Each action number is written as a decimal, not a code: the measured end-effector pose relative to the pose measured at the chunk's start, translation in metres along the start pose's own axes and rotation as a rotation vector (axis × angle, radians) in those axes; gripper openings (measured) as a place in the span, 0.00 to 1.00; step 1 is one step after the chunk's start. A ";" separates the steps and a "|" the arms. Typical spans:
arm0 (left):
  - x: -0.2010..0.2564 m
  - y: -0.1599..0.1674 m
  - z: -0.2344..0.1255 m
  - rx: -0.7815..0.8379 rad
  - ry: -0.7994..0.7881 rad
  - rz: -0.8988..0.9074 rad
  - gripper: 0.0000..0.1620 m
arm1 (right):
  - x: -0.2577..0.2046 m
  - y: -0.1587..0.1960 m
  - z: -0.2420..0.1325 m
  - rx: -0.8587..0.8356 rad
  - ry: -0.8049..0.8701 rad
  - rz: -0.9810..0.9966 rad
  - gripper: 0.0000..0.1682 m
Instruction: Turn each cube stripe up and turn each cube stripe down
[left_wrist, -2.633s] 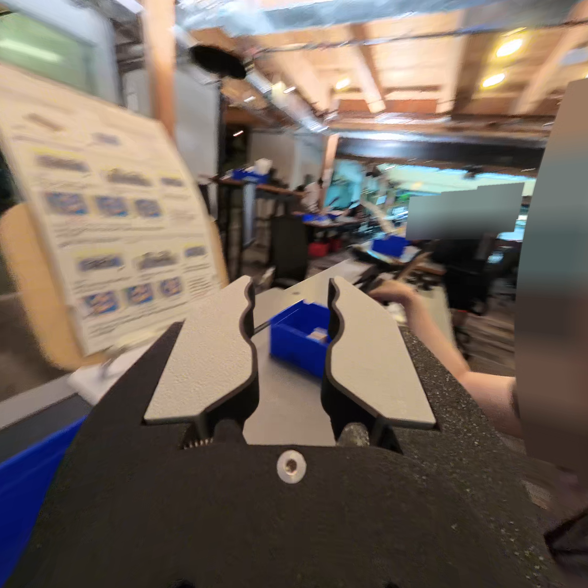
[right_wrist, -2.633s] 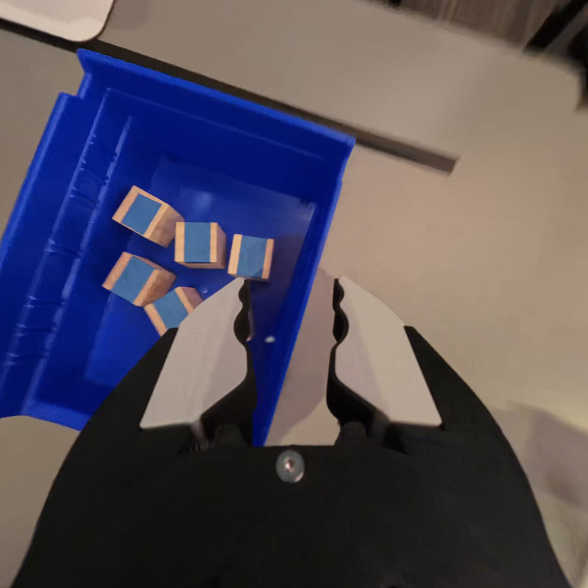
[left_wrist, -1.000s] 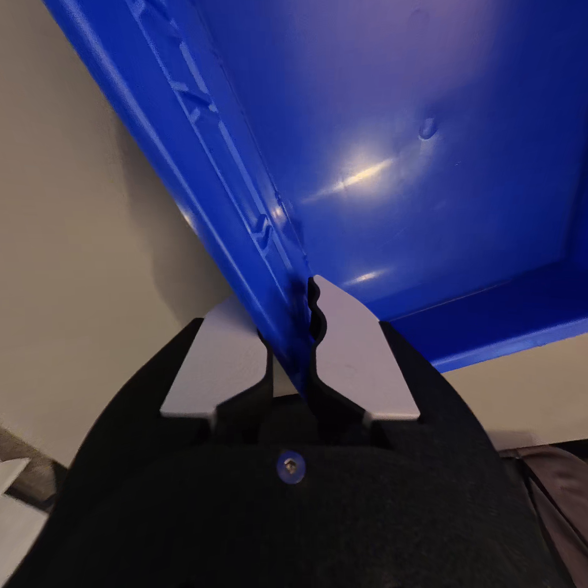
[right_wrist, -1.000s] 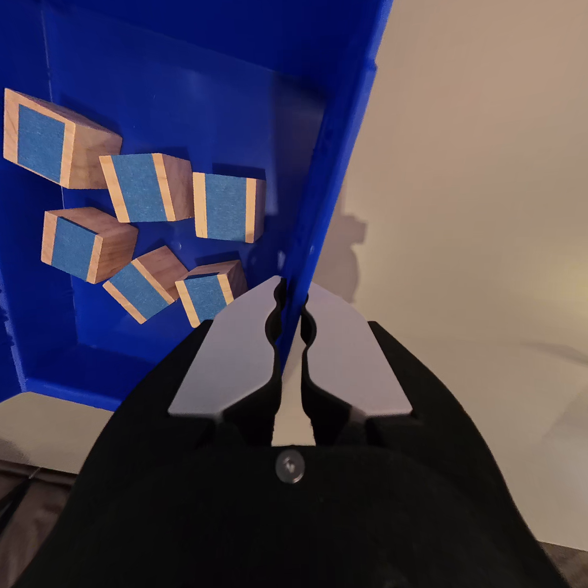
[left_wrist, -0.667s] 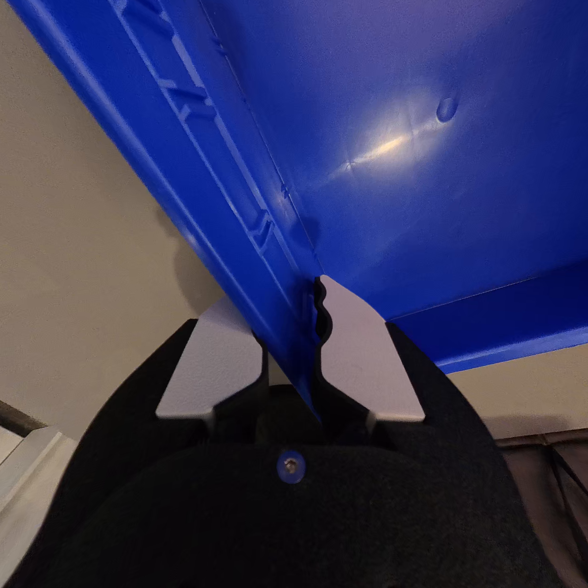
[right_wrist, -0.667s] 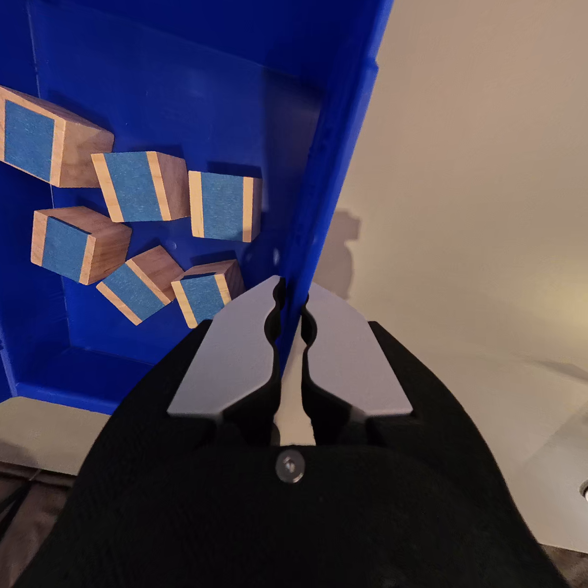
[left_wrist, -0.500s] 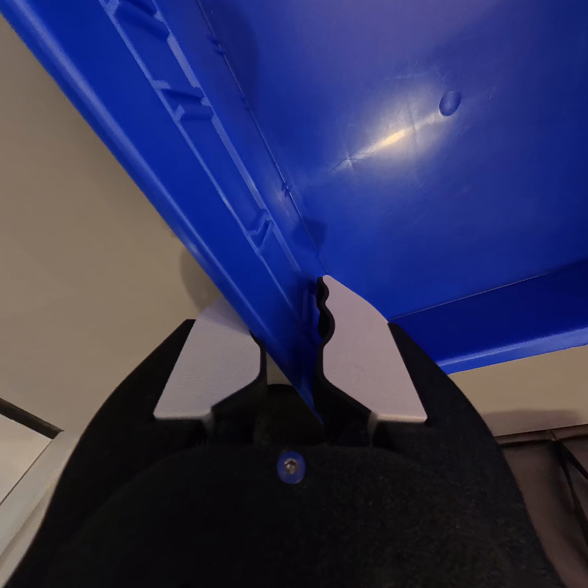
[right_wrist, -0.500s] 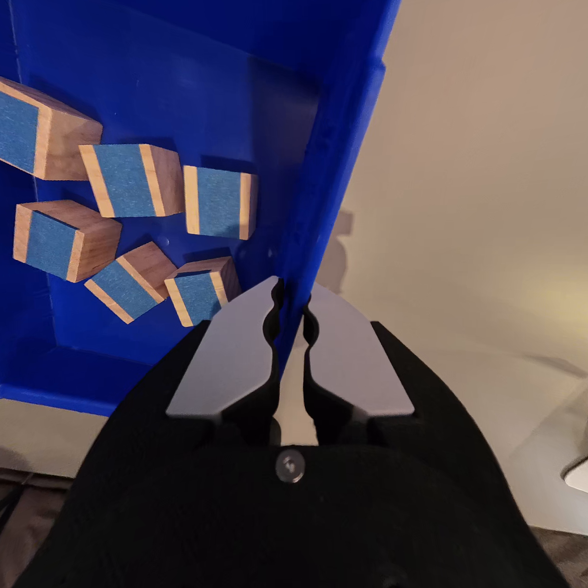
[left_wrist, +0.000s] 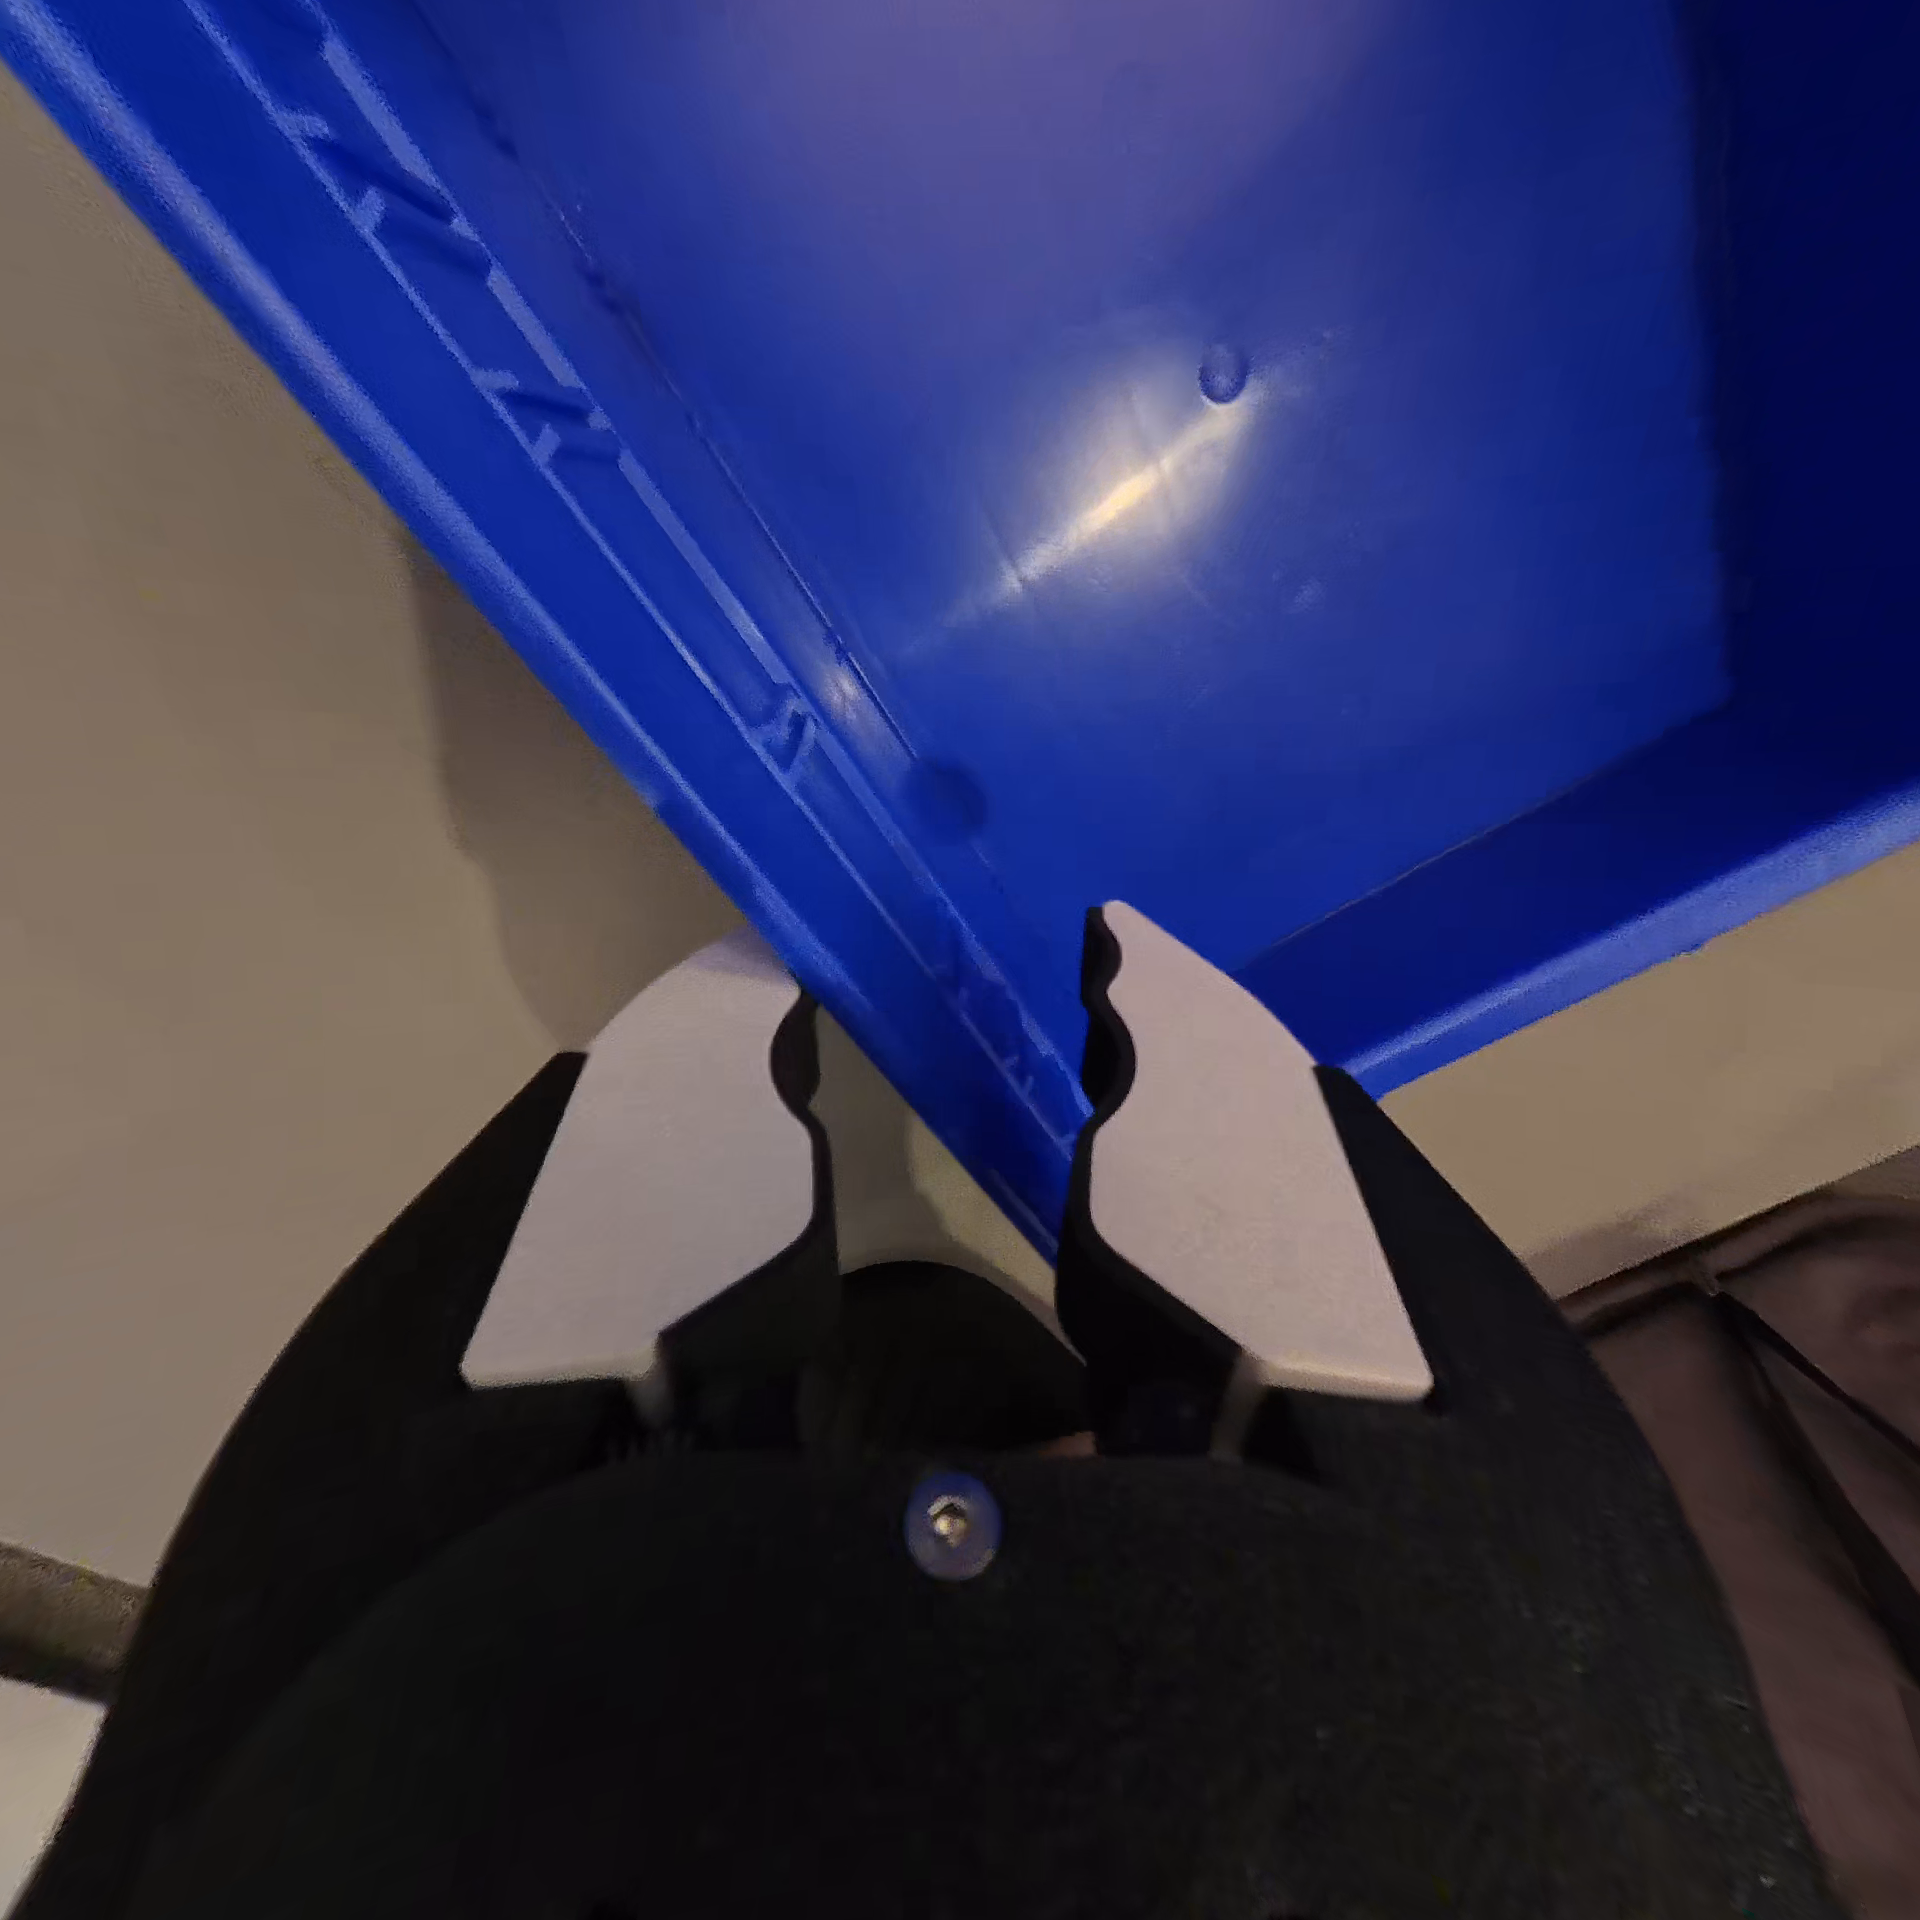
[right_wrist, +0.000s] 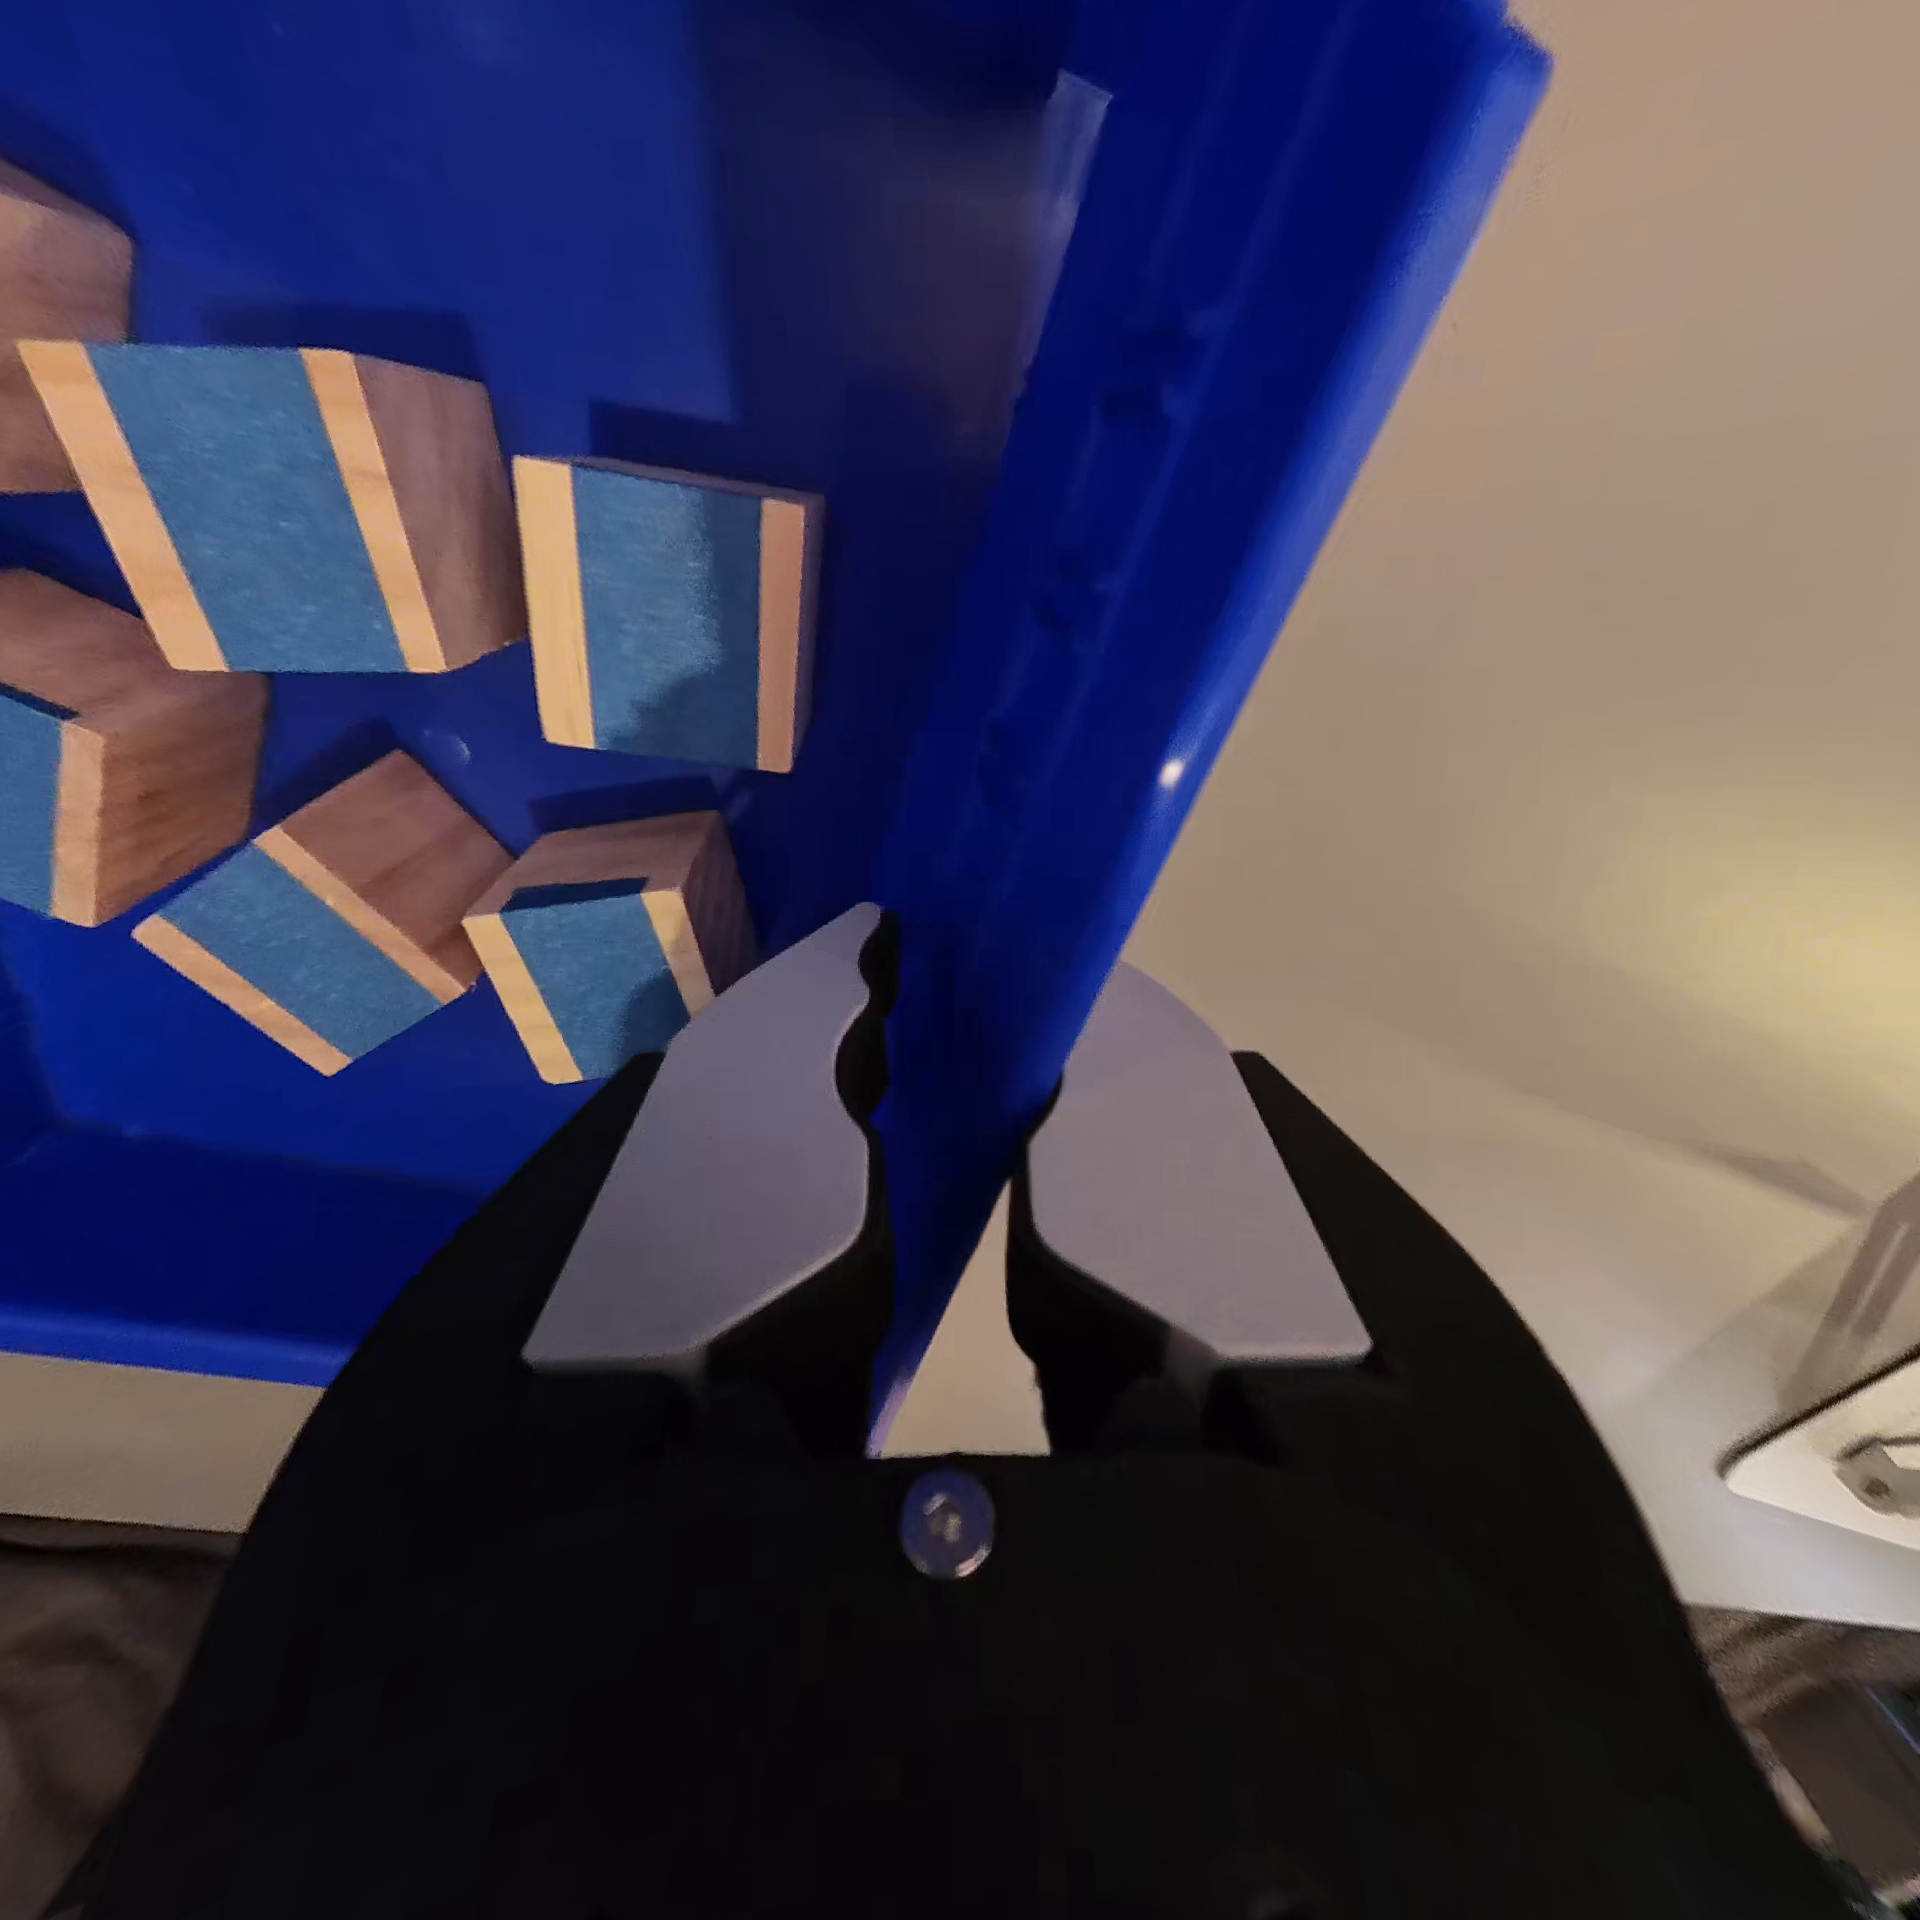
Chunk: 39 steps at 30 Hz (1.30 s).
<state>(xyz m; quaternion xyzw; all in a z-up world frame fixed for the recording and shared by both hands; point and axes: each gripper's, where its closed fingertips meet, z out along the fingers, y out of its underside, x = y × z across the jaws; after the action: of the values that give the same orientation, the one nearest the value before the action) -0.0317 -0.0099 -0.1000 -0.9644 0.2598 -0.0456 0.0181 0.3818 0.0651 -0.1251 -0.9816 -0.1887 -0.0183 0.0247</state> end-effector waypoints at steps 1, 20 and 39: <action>0.001 0.000 -0.004 0.015 0.007 0.011 0.31 | -0.001 -0.001 0.000 0.008 -0.024 0.014 0.11; -0.052 0.036 -0.216 0.964 0.033 -0.023 0.22 | -0.008 -0.004 0.010 0.080 -0.188 0.163 0.05; -0.079 0.102 -0.264 1.245 0.183 -0.024 0.20 | 0.023 0.035 -0.035 -0.053 -0.186 0.232 0.04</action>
<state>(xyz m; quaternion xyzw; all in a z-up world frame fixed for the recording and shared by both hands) -0.1763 -0.0613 0.1502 -0.7681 0.1742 -0.2710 0.5534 0.4152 0.0395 -0.0906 -0.9945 -0.0750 0.0705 -0.0171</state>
